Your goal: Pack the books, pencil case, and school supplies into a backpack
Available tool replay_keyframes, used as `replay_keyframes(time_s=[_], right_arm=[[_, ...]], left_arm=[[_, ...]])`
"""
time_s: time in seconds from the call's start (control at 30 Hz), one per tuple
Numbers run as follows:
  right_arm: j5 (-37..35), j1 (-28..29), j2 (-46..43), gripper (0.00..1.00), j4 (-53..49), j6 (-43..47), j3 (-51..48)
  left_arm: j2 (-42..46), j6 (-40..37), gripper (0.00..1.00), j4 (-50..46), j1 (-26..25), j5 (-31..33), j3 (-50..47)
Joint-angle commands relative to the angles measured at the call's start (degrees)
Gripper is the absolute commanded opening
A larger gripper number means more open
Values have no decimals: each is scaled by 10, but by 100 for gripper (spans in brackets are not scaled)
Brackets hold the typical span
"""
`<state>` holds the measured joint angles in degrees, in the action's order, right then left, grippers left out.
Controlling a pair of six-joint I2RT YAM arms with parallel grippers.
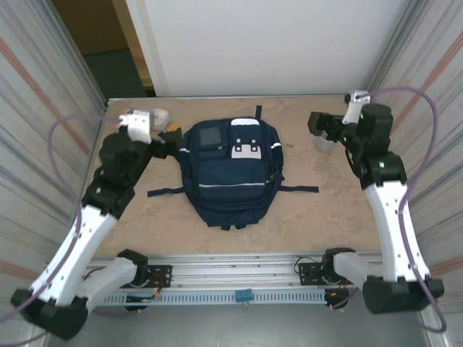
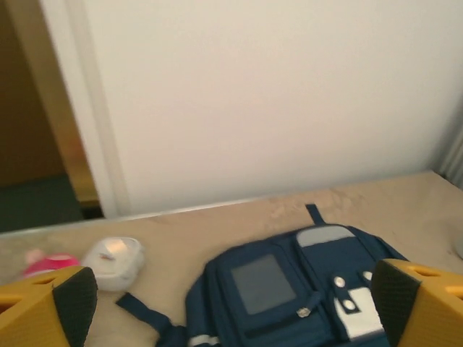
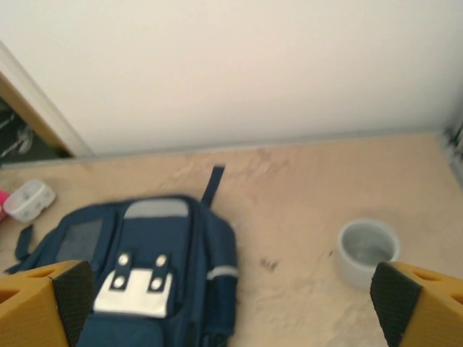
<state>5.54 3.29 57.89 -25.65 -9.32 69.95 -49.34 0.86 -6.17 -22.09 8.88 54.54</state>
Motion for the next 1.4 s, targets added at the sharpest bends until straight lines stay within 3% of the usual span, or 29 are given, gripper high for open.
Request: replay_keyframes(time_s=[0.0, 0.17, 0.33, 0.5, 0.53, 0.6, 0.63, 0.73, 0.77, 0.8, 0.83, 0.87, 0.93, 1.0, 1.37], right_arm=[[-16, -16, -58, 99, 86, 54, -112], [-13, -46, -102, 99, 226, 35, -309], [-3, -58, -55, 99, 376, 25, -453], [-38, -59, 66, 99, 574, 12, -547], [-40, -62, 77, 99, 548, 10, -528], [-31, -63, 118, 99, 636, 27, -538], [-37, -64, 144, 99, 684, 22, -540], [-54, -66, 198, 99, 667, 27, -494], [-59, -68, 223, 99, 702, 27, -497], [-55, -74, 258, 99, 749, 21, -505], [-41, -82, 299, 99, 788, 16, -508], [-33, -85, 323, 99, 829, 14, -508], [-27, -80, 295, 99, 714, 26, -471], [-50, -59, 303, 99, 700, 43, -458], [-46, -61, 302, 99, 705, 42, -460]], left_arm=[[53, -99, 99, 69, 3, 65, -115], [98, -139, 99, 203, 5, 102, -310], [37, -97, 99, 368, 33, 102, -444], [-92, -95, 99, 466, 73, 52, -454], [-123, -99, 99, 506, 87, 26, -451], [-204, -93, 99, 611, 117, -13, -450], [-246, -115, 99, 646, 116, 2, -440], [-374, -86, 99, 694, 163, -47, -404], [-409, -92, 99, 739, 169, -36, -390], [-374, -63, 99, 622, 174, -29, -358], [-352, -47, 99, 526, 196, -72, -331], [-370, -36, 99, 537, 215, -98, -324], [-368, -29, 99, 533, 222, -102, -323], [-376, -30, 99, 542, 217, -82, -320], [-372, -45, 99, 515, 205, -79, -311]])
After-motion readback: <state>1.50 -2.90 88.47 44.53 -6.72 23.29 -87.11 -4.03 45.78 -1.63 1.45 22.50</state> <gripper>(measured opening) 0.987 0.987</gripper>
